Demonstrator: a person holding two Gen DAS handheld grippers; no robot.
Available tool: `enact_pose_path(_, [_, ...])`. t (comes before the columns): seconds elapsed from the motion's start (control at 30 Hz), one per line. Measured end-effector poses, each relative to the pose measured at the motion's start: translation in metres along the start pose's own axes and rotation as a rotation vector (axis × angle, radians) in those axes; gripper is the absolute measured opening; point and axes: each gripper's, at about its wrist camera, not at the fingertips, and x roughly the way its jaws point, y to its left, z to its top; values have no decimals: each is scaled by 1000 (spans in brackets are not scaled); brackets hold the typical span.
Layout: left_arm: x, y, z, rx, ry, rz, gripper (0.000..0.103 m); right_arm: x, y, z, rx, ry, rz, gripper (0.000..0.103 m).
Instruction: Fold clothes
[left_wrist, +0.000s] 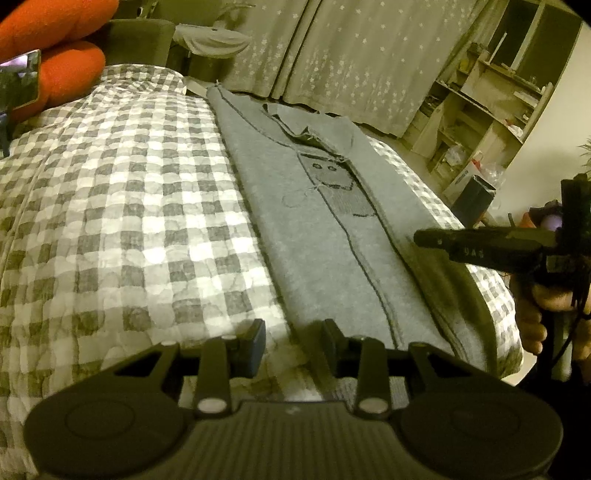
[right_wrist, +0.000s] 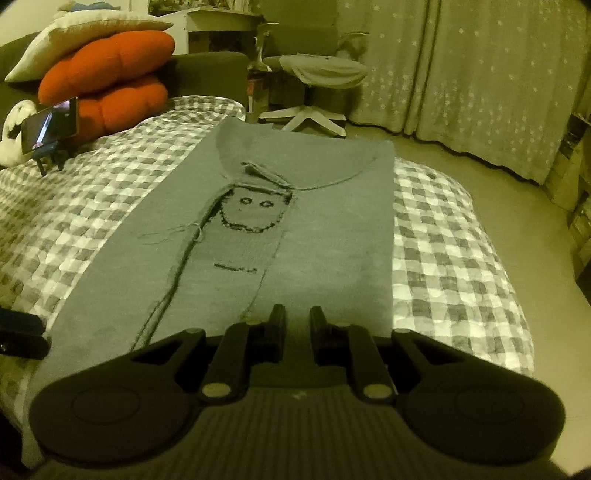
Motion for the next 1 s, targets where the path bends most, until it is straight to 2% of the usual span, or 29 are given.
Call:
enact_pose_path(0.07, [1, -1, 1, 5, -1, -1, 34, 3, 2, -3, -3, 31, 21, 16])
enact_pose_path(0.17, [3, -3, 1, 13, 0, 1, 34, 2, 9, -6, -35, 29, 18, 17])
enact_pose_path(0.27, [5, -4, 1, 17, 3, 3, 34, -1, 5, -5, 2, 28, 41, 17])
enact_pose_path(1.0, [12, -9, 3, 57, 2, 24, 36, -8, 2, -12, 12, 24, 33, 17])
